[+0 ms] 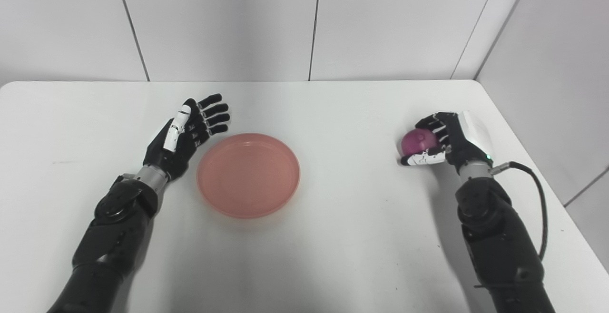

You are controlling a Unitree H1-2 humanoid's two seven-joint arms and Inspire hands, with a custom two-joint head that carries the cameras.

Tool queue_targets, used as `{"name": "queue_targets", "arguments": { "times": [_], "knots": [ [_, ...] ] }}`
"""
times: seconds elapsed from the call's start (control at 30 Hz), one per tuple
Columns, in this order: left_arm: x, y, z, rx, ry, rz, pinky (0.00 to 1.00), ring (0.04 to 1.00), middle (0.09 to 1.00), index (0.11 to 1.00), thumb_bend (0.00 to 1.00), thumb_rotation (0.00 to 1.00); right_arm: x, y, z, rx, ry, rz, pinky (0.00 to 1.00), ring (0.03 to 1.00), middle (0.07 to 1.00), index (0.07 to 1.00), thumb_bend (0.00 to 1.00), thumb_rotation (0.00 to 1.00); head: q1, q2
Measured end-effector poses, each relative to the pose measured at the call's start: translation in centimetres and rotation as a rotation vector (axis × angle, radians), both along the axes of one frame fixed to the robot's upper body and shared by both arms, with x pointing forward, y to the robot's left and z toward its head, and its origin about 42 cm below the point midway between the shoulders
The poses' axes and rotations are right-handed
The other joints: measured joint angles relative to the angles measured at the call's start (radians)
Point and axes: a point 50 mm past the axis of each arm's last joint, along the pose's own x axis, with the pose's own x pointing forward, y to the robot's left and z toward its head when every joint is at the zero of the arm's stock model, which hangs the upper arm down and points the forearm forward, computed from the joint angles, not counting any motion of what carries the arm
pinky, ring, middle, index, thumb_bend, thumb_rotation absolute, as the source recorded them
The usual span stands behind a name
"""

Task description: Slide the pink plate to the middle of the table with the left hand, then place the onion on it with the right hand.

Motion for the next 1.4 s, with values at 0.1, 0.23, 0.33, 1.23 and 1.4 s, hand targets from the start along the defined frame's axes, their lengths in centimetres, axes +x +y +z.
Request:
{"name": "queue_targets", "arguments": {
  "times": [0.1,0.23,0.33,1.23,1.4],
  "knots": [
    [0.0,0.0,0.0,0.001,0.001,0.000,0.79,0.812,0.816,0.796,0.42,1.00,0.0,0.0,0.3,-0.001,-0.013,0.000,0.50,0.526,0.558,0.487,0.52,0.13,0.000,0.000],
    [0.0,0.0,-0.1,0.002,0.002,0.001,0.79,0.810,0.811,0.789,0.42,1.00,-0.1,0.2,0.7,-0.003,-0.030,0.006,0.50,0.523,0.556,0.487,0.52,0.13,0.000,-0.002],
    [0.0,0.0,0.0,0.002,0.002,0.001,0.80,0.814,0.816,0.795,0.42,1.00,-0.1,0.4,1.0,-0.005,-0.044,0.012,0.50,0.526,0.559,0.487,0.52,0.13,0.000,-0.002],
    [0.0,0.0,0.1,0.002,-0.003,0.001,0.80,0.813,0.814,0.788,0.41,1.00,-0.1,4.6,4.0,-0.037,-0.147,0.140,0.46,0.500,0.553,0.487,0.52,0.13,0.023,-0.006],
    [0.0,-0.1,0.1,0.002,-0.004,-0.001,0.80,0.816,0.820,0.795,0.41,1.00,0.1,6.8,4.2,-0.034,-0.157,0.193,0.45,0.499,0.559,0.488,0.52,0.13,0.028,-0.006]
  ]
}}
